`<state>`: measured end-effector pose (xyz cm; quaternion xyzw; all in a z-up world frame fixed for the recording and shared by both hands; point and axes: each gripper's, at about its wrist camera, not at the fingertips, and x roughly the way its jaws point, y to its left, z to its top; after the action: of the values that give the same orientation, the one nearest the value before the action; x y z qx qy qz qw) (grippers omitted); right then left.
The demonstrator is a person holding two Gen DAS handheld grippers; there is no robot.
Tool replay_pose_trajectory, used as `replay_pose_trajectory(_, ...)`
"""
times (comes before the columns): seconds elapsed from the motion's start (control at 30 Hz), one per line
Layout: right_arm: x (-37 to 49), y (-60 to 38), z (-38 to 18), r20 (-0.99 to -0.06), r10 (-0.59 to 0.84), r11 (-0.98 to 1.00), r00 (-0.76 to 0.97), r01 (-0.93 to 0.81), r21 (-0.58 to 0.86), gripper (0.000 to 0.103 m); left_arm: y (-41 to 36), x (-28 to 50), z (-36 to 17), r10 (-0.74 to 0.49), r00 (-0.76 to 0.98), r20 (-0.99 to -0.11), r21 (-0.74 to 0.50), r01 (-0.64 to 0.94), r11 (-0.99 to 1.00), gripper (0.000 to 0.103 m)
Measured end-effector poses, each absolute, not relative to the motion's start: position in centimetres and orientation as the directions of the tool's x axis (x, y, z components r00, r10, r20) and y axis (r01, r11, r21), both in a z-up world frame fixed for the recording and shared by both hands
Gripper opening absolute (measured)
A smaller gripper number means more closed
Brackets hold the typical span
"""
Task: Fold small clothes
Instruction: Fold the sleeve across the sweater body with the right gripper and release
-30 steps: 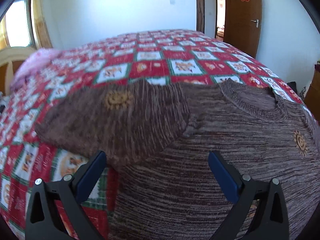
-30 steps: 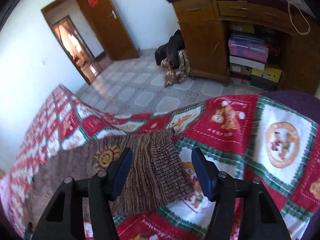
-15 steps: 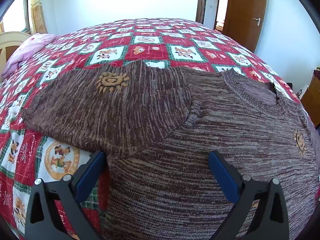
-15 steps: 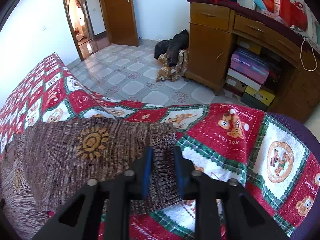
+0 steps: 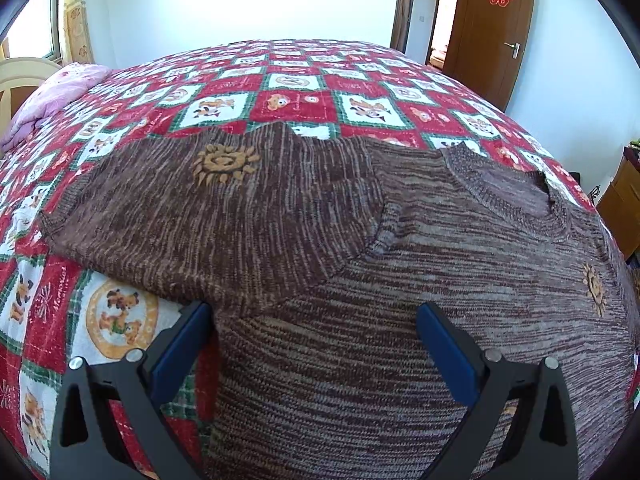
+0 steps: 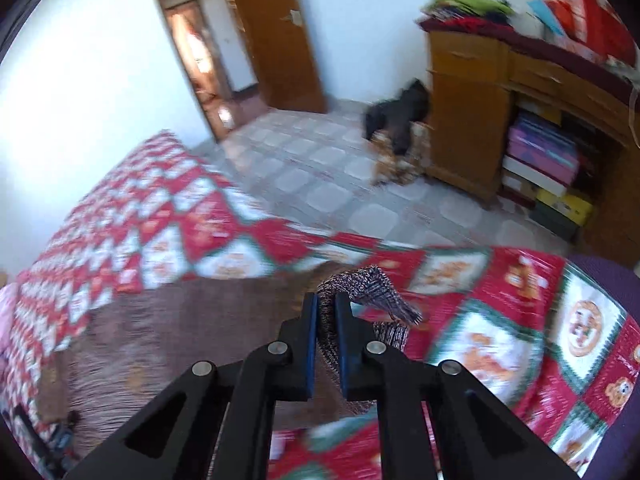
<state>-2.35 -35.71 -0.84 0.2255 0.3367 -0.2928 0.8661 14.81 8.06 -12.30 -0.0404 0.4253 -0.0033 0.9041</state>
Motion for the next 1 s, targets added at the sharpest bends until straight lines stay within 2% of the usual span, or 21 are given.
replay_pose_trajectory(0.23,5.6,-23.2,1.5,-0.655,-0.139,0.869,0.742,0.409,0.279,0.008,8.2,14.8,-12.3,-0.053,0.645,-0.762,-0.093,-0.027,0.995,0.103)
replay_pose_trajectory(0.4,12.0,-14.1,-2.3,-0.674,0.007,0.906,0.739,0.28,0.316,0.008,8.5,14.6,-12.2,-0.071,0.651,-0.756,-0.114,-0.024,0.993,0.103)
replay_pose_trajectory(0.5,14.7,-10.3,-5.7,-0.703,0.037,0.918,0.71,0.254,0.304,0.009,8.7,14.6,-12.2,-0.084,0.655,-0.751,-0.13,-0.023,0.991,0.103)
replay_pose_trajectory(0.53,15.5,-9.4,-6.9,-0.71,0.058,0.919,0.702,0.24,0.313,0.009,8.7,14.6,-12.2,-0.087,0.657,-0.749,-0.134,-0.022,0.991,0.103)
replay_pose_trajectory(0.67,16.5,-8.5,-9.6,-0.732,0.161,0.898,0.662,0.21,0.387,0.024,8.9,14.6,-12.2,-0.099,0.661,-0.744,-0.149,-0.02,0.989,0.103)
replay_pose_trajectory(0.73,15.8,-9.3,-9.6,-0.699,0.194,0.875,0.688,0.201,0.441,0.024,8.9,14.6,-12.2,-0.101,0.661,-0.744,-0.151,-0.02,0.988,0.103)
replay_pose_trajectory(0.8,13.9,-11.2,-8.4,-0.648,0.162,0.858,0.744,0.218,0.465,0.024,8.9,14.6,-12.2,-0.101,0.661,-0.744,-0.151,-0.019,0.988,0.103)
replay_pose_trajectory(0.87,11.6,-13.6,-7.4,-0.622,0.059,0.842,0.781,0.296,0.451,0.024,8.9,14.6,-12.2,-0.101,0.661,-0.744,-0.151,-0.02,0.988,0.103)
replay_pose_trajectory(0.93,10.1,-15.2,-7.3,-0.626,0.003,0.84,0.78,0.338,0.425,0.024,9.0,14.6,-12.2,-0.101,0.661,-0.744,-0.151,-0.019,0.988,0.103)
replay_pose_trajectory(1.0,9.7,-15.4,-8.3,-0.668,-0.007,0.863,0.745,0.342,0.372,0.024,9.0,14.7,-12.2,-0.101,0.66,-0.744,-0.151,-0.019,0.988,0.103)
